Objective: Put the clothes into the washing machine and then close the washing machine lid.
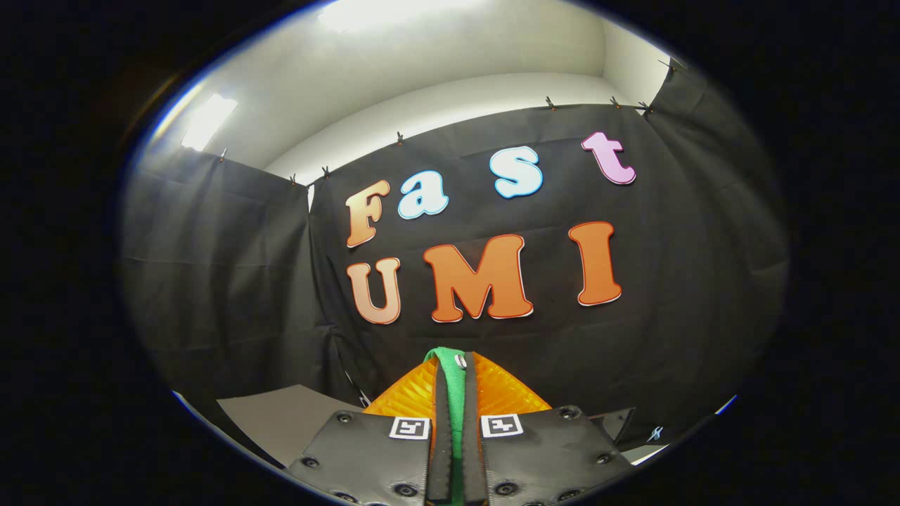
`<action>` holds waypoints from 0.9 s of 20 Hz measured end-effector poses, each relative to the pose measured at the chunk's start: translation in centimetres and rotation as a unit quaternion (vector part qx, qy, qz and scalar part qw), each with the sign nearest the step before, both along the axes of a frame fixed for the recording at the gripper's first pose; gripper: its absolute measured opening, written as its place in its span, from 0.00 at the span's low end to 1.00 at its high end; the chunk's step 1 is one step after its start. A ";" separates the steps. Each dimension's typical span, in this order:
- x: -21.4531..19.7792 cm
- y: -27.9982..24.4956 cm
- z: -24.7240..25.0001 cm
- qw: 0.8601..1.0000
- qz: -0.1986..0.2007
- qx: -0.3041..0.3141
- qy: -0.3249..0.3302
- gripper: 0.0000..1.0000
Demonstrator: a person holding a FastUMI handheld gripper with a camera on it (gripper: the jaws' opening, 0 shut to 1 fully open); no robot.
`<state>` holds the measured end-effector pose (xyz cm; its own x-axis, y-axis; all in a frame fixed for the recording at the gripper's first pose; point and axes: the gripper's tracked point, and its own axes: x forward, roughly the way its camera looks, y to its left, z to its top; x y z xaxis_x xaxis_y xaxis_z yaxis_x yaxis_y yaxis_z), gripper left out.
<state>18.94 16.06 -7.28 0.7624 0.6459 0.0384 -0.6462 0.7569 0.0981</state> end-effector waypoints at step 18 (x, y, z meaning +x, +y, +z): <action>5.6 0.4 -17.1 0.994 -0.033 -0.092 0.057 0.13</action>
<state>24.59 16.48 -24.43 0.7956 0.5828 -0.1656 -0.5875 0.8089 0.0242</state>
